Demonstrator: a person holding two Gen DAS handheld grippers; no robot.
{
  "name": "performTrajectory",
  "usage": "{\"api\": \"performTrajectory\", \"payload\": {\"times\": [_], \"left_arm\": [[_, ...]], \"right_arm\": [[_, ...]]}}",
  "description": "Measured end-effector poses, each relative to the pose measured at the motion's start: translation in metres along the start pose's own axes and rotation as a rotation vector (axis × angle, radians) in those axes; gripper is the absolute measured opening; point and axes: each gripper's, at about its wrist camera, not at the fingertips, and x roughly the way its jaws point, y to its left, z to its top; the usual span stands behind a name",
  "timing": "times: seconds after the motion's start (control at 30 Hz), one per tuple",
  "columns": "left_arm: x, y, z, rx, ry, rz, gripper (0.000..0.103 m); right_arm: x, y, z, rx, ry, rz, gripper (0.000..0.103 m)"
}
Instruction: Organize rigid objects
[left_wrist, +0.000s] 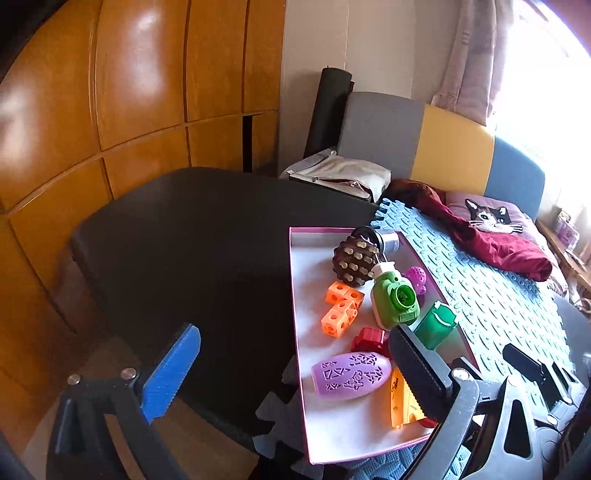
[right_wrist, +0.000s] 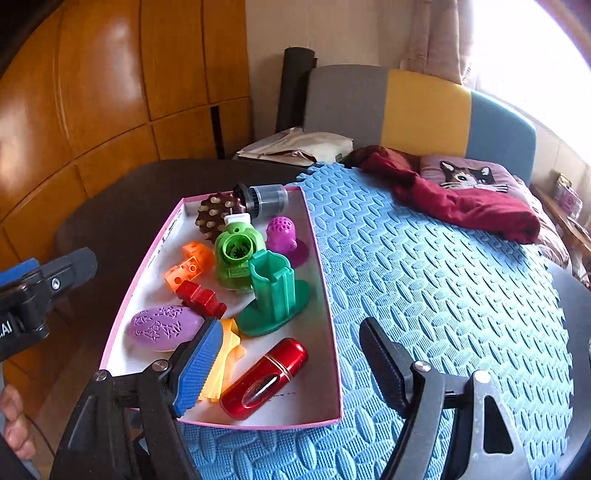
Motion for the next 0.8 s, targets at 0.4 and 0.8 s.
{"api": "performTrajectory", "payload": {"times": [0.4, 0.8], "left_arm": [[-0.013, 0.000, -0.001, -0.019, -0.030, 0.046, 0.103], [-0.017, 0.000, -0.003, -0.014, -0.052, 0.049, 0.101]], "right_arm": [[-0.014, 0.000, 0.002, 0.014, -0.034, -0.024, 0.078], [-0.016, 0.007, 0.002, -0.010, -0.041, -0.010, 0.078]]}}
